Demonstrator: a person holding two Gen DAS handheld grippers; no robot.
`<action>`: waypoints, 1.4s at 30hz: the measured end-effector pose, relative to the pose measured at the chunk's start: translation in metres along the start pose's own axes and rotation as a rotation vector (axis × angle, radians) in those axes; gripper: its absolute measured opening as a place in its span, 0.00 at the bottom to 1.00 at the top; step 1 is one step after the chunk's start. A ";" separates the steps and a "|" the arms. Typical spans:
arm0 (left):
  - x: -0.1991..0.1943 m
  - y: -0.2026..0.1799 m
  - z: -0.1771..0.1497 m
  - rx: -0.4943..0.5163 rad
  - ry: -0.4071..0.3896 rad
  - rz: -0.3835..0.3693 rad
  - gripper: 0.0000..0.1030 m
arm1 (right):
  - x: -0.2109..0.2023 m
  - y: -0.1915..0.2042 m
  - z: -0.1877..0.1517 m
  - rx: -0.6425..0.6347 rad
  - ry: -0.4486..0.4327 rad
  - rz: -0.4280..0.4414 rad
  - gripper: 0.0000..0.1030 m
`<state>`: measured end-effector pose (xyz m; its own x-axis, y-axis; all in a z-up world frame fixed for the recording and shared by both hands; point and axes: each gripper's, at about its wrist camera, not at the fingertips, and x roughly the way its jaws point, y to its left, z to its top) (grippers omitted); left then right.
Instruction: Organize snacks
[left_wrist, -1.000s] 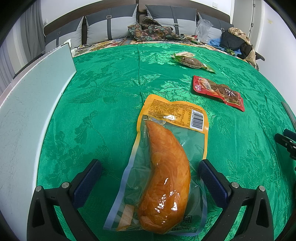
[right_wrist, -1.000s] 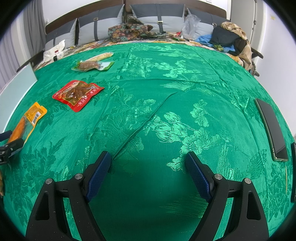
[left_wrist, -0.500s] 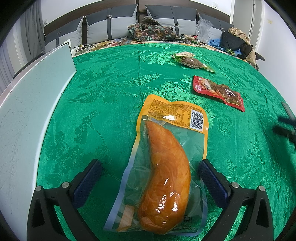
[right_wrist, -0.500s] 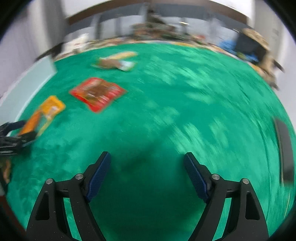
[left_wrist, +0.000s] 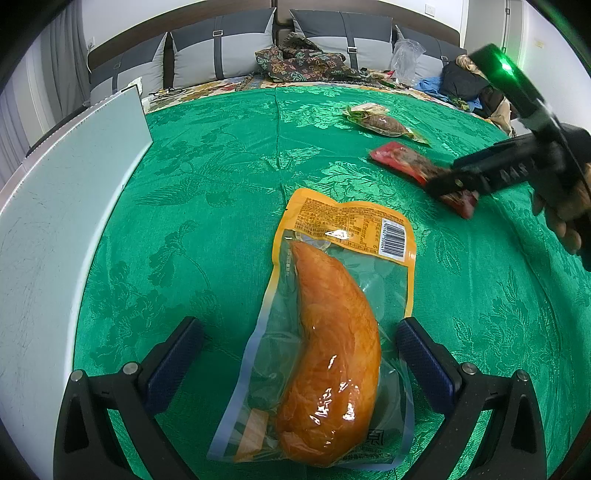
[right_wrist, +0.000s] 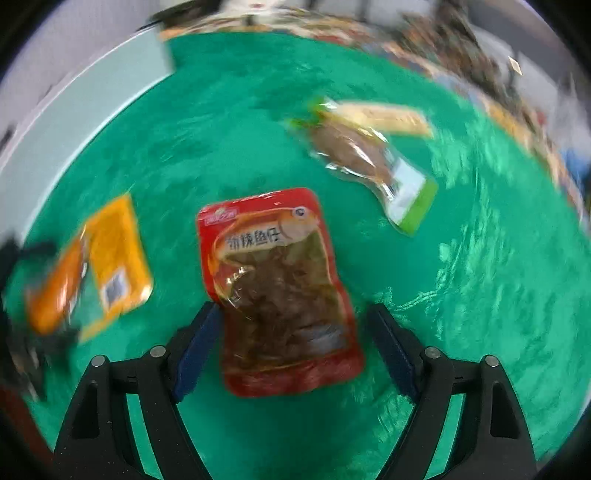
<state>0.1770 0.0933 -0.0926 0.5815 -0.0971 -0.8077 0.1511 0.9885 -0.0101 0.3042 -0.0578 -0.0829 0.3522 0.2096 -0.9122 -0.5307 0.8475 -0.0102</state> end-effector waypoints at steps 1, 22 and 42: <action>0.000 0.000 0.000 0.000 0.000 0.000 1.00 | 0.001 -0.002 0.002 0.022 -0.001 0.001 0.83; 0.000 0.000 0.000 0.000 0.001 -0.001 1.00 | -0.054 -0.001 -0.093 0.310 0.107 0.154 0.44; 0.000 0.000 0.000 0.000 0.001 -0.001 1.00 | -0.091 0.013 -0.201 0.441 -0.285 -0.156 0.70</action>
<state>0.1772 0.0930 -0.0925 0.5805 -0.0980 -0.8084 0.1515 0.9884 -0.0110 0.1099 -0.1638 -0.0826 0.6280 0.1369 -0.7661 -0.1038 0.9904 0.0919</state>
